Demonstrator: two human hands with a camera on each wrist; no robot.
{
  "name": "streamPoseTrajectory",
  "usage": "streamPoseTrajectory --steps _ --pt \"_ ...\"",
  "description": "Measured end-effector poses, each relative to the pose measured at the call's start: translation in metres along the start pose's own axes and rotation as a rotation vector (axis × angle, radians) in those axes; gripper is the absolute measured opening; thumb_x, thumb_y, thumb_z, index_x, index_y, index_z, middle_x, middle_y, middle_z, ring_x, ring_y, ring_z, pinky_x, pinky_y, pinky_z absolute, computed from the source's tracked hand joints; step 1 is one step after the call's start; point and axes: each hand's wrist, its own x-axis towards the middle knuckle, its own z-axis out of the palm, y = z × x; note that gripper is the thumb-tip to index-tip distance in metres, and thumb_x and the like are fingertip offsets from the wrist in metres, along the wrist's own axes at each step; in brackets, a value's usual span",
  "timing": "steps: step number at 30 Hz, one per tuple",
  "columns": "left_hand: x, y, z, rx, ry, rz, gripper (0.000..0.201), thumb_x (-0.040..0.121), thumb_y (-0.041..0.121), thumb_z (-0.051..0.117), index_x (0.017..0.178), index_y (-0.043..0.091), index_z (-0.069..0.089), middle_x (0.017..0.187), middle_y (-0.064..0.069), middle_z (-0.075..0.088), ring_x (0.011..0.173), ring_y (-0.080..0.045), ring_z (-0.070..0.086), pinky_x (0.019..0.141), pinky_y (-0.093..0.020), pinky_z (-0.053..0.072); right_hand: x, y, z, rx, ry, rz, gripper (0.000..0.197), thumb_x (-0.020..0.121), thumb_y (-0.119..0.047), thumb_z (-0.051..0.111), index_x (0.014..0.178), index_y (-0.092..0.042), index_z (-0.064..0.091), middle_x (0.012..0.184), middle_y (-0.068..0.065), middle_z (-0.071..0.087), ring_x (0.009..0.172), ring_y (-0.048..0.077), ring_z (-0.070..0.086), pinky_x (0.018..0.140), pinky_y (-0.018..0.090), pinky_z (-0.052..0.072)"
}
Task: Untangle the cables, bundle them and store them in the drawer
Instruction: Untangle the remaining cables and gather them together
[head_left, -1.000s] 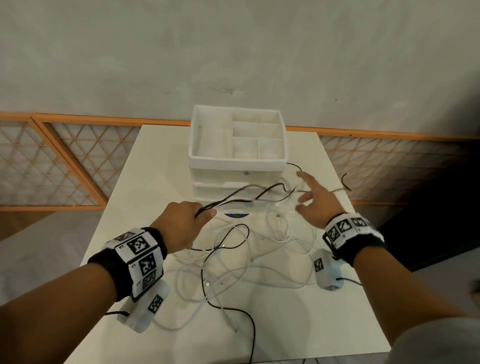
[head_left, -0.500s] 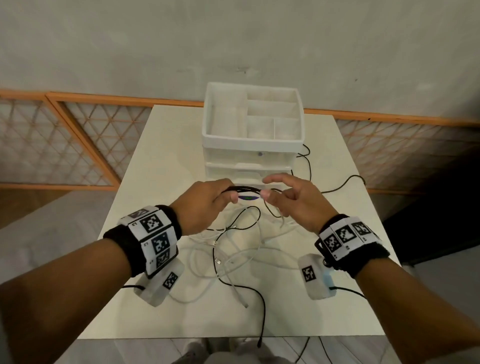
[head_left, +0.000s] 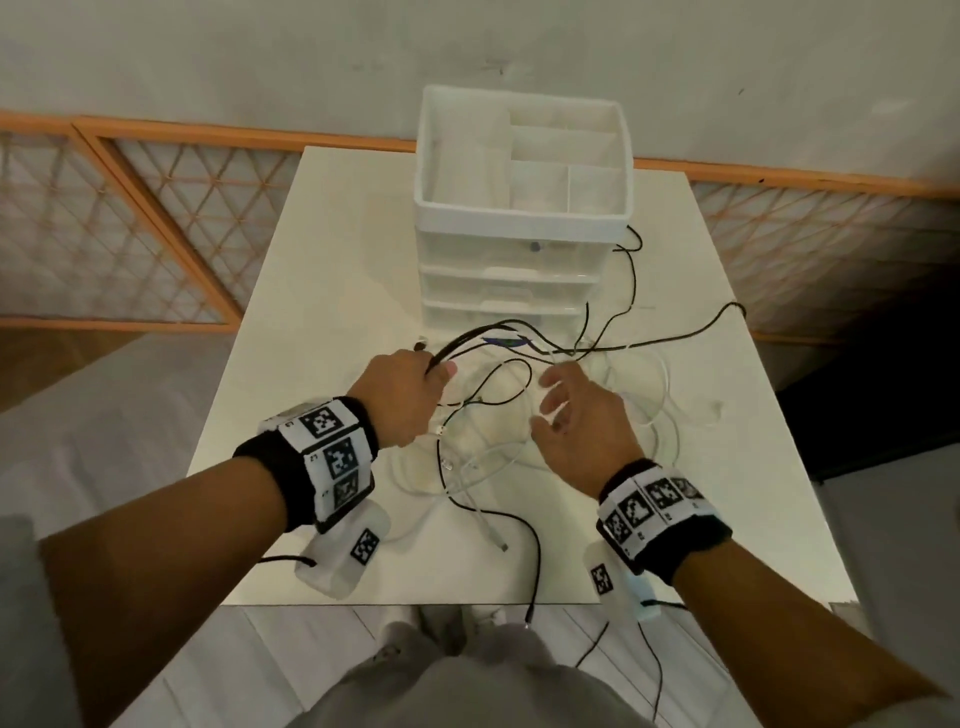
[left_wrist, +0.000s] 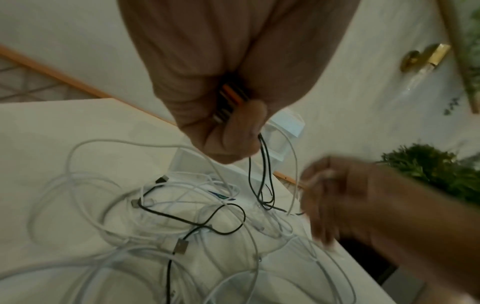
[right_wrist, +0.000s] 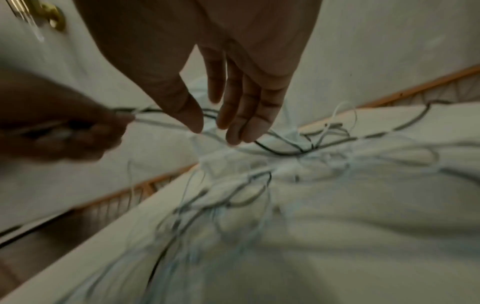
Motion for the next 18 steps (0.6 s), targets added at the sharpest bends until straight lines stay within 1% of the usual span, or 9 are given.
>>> streamPoseTrajectory --steps 1,2,4,6,8,10,14,16,18 --pt "-0.001 -0.002 -0.002 -0.073 0.009 -0.022 0.037 0.103 0.034 0.041 0.087 0.006 0.058 0.064 -0.011 0.063 0.044 -0.02 0.058 0.045 -0.027 0.049 -0.012 0.008 0.012 -0.066 -0.101 0.002 0.023 0.081 -0.022 0.069 0.1 -0.028 0.058 0.089 -0.008 0.063 0.066 0.006 0.056 0.07 0.027 0.051" --pt "-0.001 -0.004 -0.004 -0.123 0.019 -0.029 0.03 0.102 0.03 0.042 0.09 0.009 0.06 0.056 -0.007 0.061 0.039 -0.019 0.055 0.041 -0.025 0.045 -0.023 0.015 0.022 -0.148 -0.234 0.02 0.018 0.082 -0.025 0.067 0.098 -0.028 0.06 0.094 -0.008 0.063 0.071 0.008 0.056 0.075 0.029 0.051" --pt "-0.003 -0.006 -0.006 -0.202 0.027 -0.008 0.021 0.099 0.024 0.044 0.092 0.015 0.062 0.05 -0.004 0.058 0.047 -0.025 0.059 0.042 -0.025 0.044 -0.038 0.027 0.041 -0.325 -0.488 0.082 0.026 0.084 -0.032 0.064 0.11 -0.025 0.062 0.109 -0.005 0.059 0.093 0.016 0.059 0.085 0.03 0.049" --pt "-0.004 -0.005 -0.009 -0.261 0.035 0.002 0.019 0.096 0.018 0.044 0.09 0.015 0.062 0.051 -0.004 0.059 0.046 -0.024 0.058 0.042 -0.026 0.043 -0.046 0.033 0.056 -0.438 -0.576 0.112 0.032 0.087 -0.034 0.061 0.116 -0.022 0.06 0.117 0.0 0.053 0.105 0.025 0.057 0.084 0.032 0.046" --pt "-0.006 -0.004 -0.011 -0.314 0.023 -0.012 0.021 0.095 0.011 0.042 0.09 0.009 0.063 0.055 -0.006 0.06 0.04 -0.018 0.054 0.04 -0.025 0.041 -0.047 0.033 0.063 -0.467 -0.545 0.127 0.024 0.088 -0.032 0.059 0.107 -0.019 0.063 0.115 0.002 0.054 0.103 0.028 0.059 0.079 0.031 0.043" --pt "-0.008 -0.003 -0.012 -0.392 0.004 -0.011 0.021 0.095 0.008 0.043 0.091 0.006 0.063 0.061 -0.006 0.064 0.043 -0.019 0.054 0.039 -0.025 0.04 -0.045 0.031 0.062 -0.458 -0.499 0.146 0.017 0.086 -0.031 0.059 0.096 -0.019 0.065 0.108 0.002 0.058 0.099 0.027 0.06 0.076 0.03 0.044" --pt "-0.011 -0.002 -0.019 -0.493 0.007 0.057 0.016 0.098 0.013 0.049 0.094 0.008 0.063 0.081 -0.001 0.077 0.042 -0.017 0.051 0.041 -0.026 0.043 -0.025 0.02 0.041 -0.398 -0.354 0.174 0.009 0.083 -0.027 0.06 0.084 -0.019 0.058 0.089 0.004 0.065 0.084 0.026 0.062 0.072 0.033 0.053" --pt "-0.011 0.001 -0.023 -0.534 0.021 0.093 0.017 0.1 0.017 0.048 0.095 0.009 0.063 0.093 0.001 0.077 0.043 -0.016 0.051 0.043 -0.028 0.045 -0.012 0.009 0.025 -0.325 -0.276 0.142 0.005 0.081 -0.023 0.062 0.083 -0.019 0.059 0.081 0.003 0.065 0.077 0.025 0.061 0.071 0.037 0.056" --pt "-0.012 0.007 -0.025 -0.56 0.019 0.148 0.018 0.102 0.02 0.048 0.096 0.012 0.062 0.106 0.005 0.074 0.045 -0.016 0.053 0.046 -0.03 0.048 0.0 -0.008 0.009 -0.238 -0.187 0.015 0.01 0.084 -0.016 0.063 0.093 -0.017 0.067 0.082 0.002 0.069 0.071 0.018 0.059 0.071 0.033 0.055"
